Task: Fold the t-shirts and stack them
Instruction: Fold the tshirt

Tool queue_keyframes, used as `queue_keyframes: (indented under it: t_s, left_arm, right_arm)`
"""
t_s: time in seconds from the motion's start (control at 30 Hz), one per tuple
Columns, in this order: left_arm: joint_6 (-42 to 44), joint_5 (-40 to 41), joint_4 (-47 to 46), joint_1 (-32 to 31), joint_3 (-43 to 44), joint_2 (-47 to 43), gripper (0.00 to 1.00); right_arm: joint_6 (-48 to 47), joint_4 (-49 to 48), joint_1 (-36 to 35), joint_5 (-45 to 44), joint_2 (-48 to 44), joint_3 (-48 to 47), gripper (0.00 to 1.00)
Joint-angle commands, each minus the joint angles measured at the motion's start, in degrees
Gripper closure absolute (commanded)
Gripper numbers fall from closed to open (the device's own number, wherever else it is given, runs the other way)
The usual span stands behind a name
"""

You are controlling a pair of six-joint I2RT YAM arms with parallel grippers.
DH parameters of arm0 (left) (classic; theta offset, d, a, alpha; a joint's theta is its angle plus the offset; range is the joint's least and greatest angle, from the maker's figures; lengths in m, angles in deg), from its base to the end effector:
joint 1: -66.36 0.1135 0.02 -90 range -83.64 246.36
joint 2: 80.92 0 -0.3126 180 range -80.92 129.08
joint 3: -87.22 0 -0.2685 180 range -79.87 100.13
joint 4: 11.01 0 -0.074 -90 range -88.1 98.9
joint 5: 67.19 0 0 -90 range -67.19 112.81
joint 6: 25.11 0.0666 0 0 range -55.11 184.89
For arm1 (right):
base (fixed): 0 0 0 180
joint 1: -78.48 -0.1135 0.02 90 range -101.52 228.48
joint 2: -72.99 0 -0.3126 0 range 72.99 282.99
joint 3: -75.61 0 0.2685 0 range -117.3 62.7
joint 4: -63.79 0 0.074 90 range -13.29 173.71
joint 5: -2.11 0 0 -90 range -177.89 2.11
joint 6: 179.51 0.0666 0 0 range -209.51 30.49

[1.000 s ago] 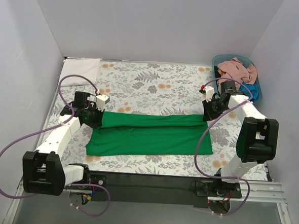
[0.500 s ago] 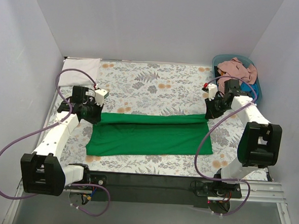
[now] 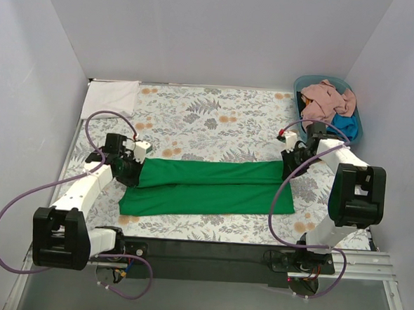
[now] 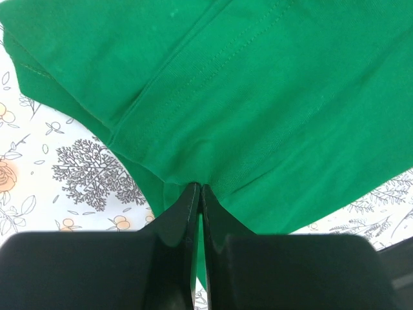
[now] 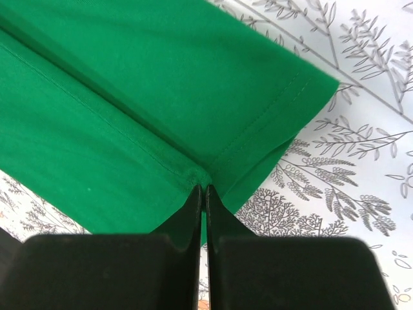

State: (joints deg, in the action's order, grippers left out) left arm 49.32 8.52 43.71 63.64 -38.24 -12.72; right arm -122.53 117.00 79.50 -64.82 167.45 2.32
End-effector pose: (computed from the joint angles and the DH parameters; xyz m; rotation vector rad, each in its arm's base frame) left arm 0.2148 -0.0267 0.2115 -0.2448 2.7679 -0.4281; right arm 0.3315 0.0202 0.1979 -0.8275 2.6081 0.4239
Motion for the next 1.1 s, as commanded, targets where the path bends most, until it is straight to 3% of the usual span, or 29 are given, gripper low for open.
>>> queue_keyframes:
  t_s: [0.0, 0.1, 0.17, 0.2, 0.23, 0.33, 0.4, 0.53, 0.7, 1.07]
  left_arm:
    - [0.98, 1.63, -2.34, 0.44, -0.14, 0.08, 1.0]
    - [2.03, 1.19, -1.38, 0.44, -0.58, 0.61, 1.0]
    - [2.91, -0.47, 0.38, 0.44, -0.23, 0.35, 0.89]
    - [3.87, -2.92, 2.56, 0.44, 0.2, -0.78, 0.78]
    - [4.32, -4.6, 3.8, 0.52, 1.6, -1.75, 0.74]
    - [4.41, -9.6, 7.41, 0.7, 4.94, -4.13, 0.67]
    - [3.8, -11.28, 8.12, 0.7, 9.16, -3.61, 0.67]
    - [-0.15, -12.7, 5.75, 0.7, 15.32, 4.09, 0.65]
    - [-2.79, -9.89, 1.63, 0.7, 16.04, 11.77, 0.64]
    - [-2.71, -1.45, -3.65, 0.7, 11.02, 13.8, 0.6]
  right_arm:
    - [-1.61, -1.09, 0.21, -0.57, 0.82, 0.44, 0.99]
    - [-1.44, -0.66, 0.21, -1.45, 1.26, -0.26, 0.99]
    - [-1.53, 0.13, 0.21, -2.24, 1.0, -1.32, 0.79]
    - [-1.79, 1.09, 0.21, -2.59, 0.65, -1.84, 0.72]
    - [-1.96, 1.89, 0.21, -2.68, -0.49, -2.46, 0.59]
    - [-2.14, 3.91, 0.21, -2.16, -3.3, -5.79, 0.47]
    - [-1.88, 4.44, 0.21, -1.89, -4.54, -8.87, 0.47]
    - [-0.48, 6.11, -0.31, 1.0, -2.88, -11.69, 0.62]
    - [0.93, 6.11, -3.29, 3.12, 0.63, -8.72, 0.73]
    - [-1.7, 2.69, -4.27, -1.45, 4.16, -0.45, 0.75]
